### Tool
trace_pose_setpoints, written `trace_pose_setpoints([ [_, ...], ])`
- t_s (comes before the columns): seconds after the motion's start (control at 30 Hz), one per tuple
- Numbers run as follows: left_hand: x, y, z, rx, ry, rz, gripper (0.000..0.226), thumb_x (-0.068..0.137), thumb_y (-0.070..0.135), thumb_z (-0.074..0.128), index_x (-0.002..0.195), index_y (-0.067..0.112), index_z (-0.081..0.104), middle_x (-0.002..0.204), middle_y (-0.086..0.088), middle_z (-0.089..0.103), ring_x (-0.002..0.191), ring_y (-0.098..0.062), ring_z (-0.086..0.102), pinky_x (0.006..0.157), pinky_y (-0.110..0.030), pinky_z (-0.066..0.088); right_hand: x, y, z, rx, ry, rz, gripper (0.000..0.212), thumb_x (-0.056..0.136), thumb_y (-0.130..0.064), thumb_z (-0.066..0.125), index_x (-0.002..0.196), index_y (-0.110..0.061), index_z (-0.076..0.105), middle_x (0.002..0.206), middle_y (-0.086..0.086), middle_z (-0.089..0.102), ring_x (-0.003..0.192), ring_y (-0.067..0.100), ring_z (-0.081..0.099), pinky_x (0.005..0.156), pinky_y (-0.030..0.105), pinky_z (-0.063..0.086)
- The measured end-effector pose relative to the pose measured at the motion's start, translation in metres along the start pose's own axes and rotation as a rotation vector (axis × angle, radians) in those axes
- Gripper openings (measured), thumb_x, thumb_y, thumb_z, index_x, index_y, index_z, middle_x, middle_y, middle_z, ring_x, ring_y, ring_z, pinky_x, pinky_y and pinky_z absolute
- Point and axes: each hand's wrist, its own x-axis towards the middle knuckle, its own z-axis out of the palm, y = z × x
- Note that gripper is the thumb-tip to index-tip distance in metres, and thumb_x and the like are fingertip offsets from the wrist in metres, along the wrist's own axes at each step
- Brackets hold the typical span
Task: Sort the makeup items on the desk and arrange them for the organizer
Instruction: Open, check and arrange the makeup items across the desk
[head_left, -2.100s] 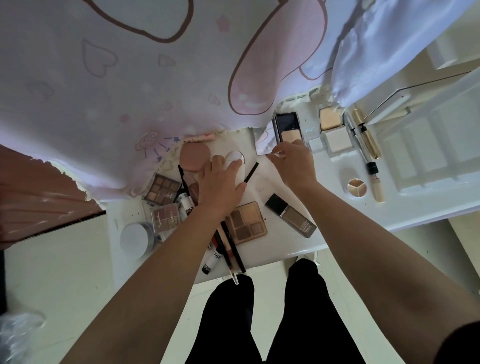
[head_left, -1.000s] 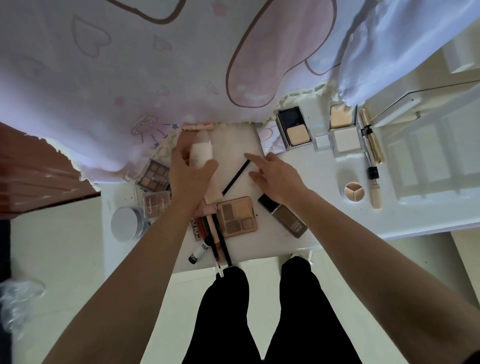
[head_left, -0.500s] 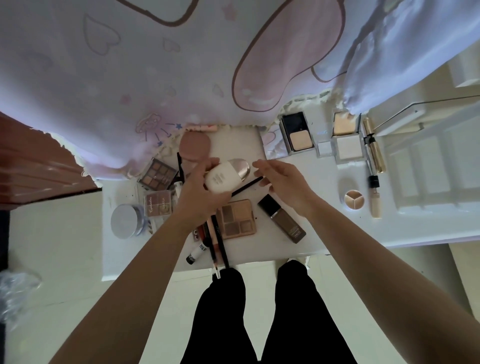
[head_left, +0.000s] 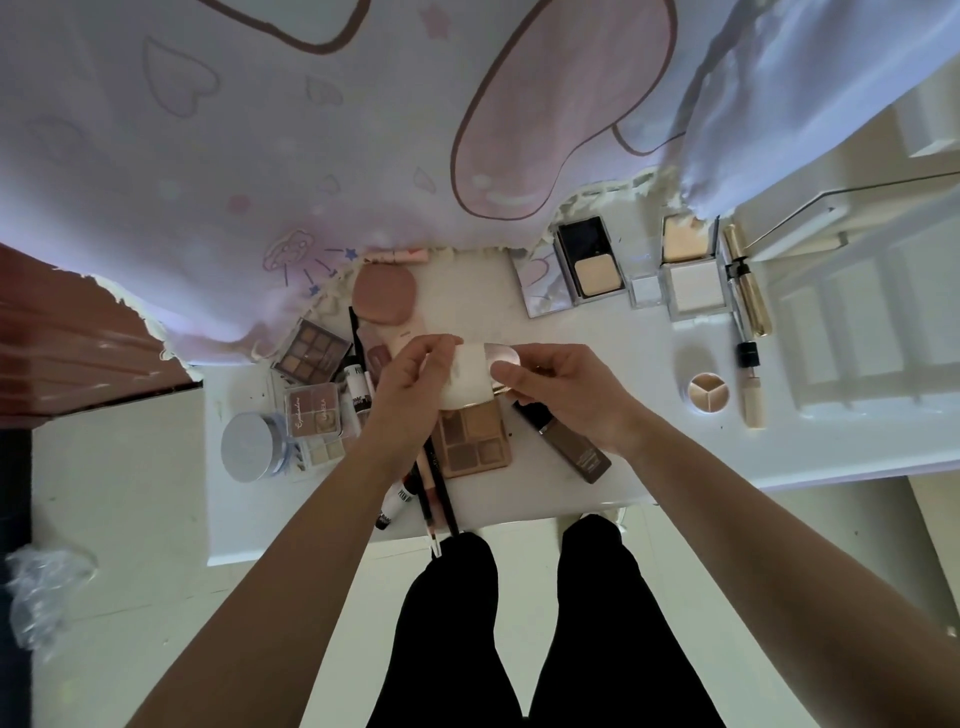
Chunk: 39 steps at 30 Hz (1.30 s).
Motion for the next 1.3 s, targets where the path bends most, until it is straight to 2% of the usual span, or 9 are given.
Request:
trace_pose_setpoints([
  [0.3,0.01,0.009,0.009,0.165,0.171,-0.097,0.036,0.105,0.036,0.039,0.08,0.023,0.061,0.084,-0.004,0.062,0.081,-0.026,0.061,0.067,-0.041,0.049,-0.013,0.003,0.012,-0.251,0.102,-0.402,0.041,0.082,0.003,0.074,0.111,-0.027,0.072,0.111,-0.002,0.066,0.098,0.005,0.066,0.088,0.014,0.05],
  [0.4,0.002,0.01,0.009,0.243,0.225,0.024,0.036,0.107,0.033,0.036,0.082,0.021,0.059,0.077,-0.003,0.061,0.073,-0.023,0.06,0.06,-0.043,0.051,-0.014,-0.004,0.01,-0.015,-0.007,-0.129,0.043,0.086,-0.009,0.073,0.12,-0.033,0.059,0.123,0.001,0.063,0.103,0.014,0.067,0.088,0.026,0.055],
  [0.53,-0.004,0.014,0.011,0.364,0.249,0.21,0.037,0.108,0.03,0.032,0.087,0.015,0.058,0.07,0.001,0.058,0.065,-0.017,0.057,0.058,-0.04,0.048,-0.017,-0.019,0.008,0.194,-0.08,0.185,0.037,0.097,-0.046,0.055,0.117,-0.016,0.062,0.089,0.011,0.072,0.072,0.023,0.065,0.067,0.031,0.05],
  [0.63,-0.003,0.013,0.012,0.416,0.248,0.222,0.036,0.108,0.029,0.032,0.086,0.016,0.057,0.069,0.002,0.056,0.063,-0.014,0.055,0.057,-0.032,0.044,-0.018,-0.016,0.008,0.069,-0.009,0.04,0.025,0.095,-0.035,0.066,0.111,-0.016,0.064,0.082,0.007,0.074,0.067,0.019,0.065,0.066,0.033,0.05],
  [0.73,-0.001,0.012,0.01,0.363,0.27,0.209,0.036,0.108,0.028,0.032,0.08,0.023,0.054,0.065,0.002,0.053,0.058,-0.016,0.052,0.054,-0.033,0.041,-0.021,-0.01,-0.001,0.037,-0.033,-0.05,0.036,0.083,-0.011,0.079,0.113,-0.021,0.062,0.11,0.003,0.072,0.093,0.018,0.072,0.084,0.036,0.055],
  [0.9,0.0,0.01,0.015,0.4,0.249,0.231,0.035,0.108,0.03,0.032,0.083,0.025,0.055,0.066,0.002,0.055,0.06,-0.019,0.056,0.057,-0.044,0.05,-0.022,-0.02,-0.007,0.216,-0.13,0.234,0.05,0.088,-0.055,0.062,0.116,-0.014,0.06,0.102,0.017,0.071,0.084,0.026,0.07,0.075,0.032,0.058],
  [1.03,0.002,0.013,0.018,0.392,0.28,0.202,0.035,0.108,0.03,0.032,0.08,0.028,0.052,0.067,0.006,0.054,0.061,-0.016,0.055,0.063,-0.051,0.052,-0.02,-0.011,-0.008,0.198,-0.108,0.114,0.024,0.091,-0.019,0.072,0.112,-0.014,0.062,0.096,0.008,0.073,0.082,0.017,0.069,0.074,0.026,0.058],
  [1.2,0.004,0.013,0.019,0.407,0.27,0.254,0.035,0.108,0.031,0.032,0.082,0.026,0.054,0.065,0.007,0.053,0.06,-0.022,0.058,0.06,-0.056,0.053,-0.016,-0.019,-0.011,0.301,-0.18,0.235,0.054,0.088,-0.058,0.058,0.119,-0.014,0.063,0.105,0.015,0.072,0.083,0.023,0.068,0.076,0.03,0.056],
  [1.3,0.005,0.01,0.019,0.416,0.264,0.262,0.035,0.108,0.031,0.032,0.079,0.029,0.052,0.064,0.006,0.051,0.059,-0.022,0.056,0.059,-0.055,0.052,-0.011,-0.015,-0.011,0.293,-0.15,0.181,0.031,0.095,-0.032,0.064,0.119,-0.012,0.063,0.105,0.016,0.073,0.081,0.02,0.071,0.073,0.027,0.058],
])
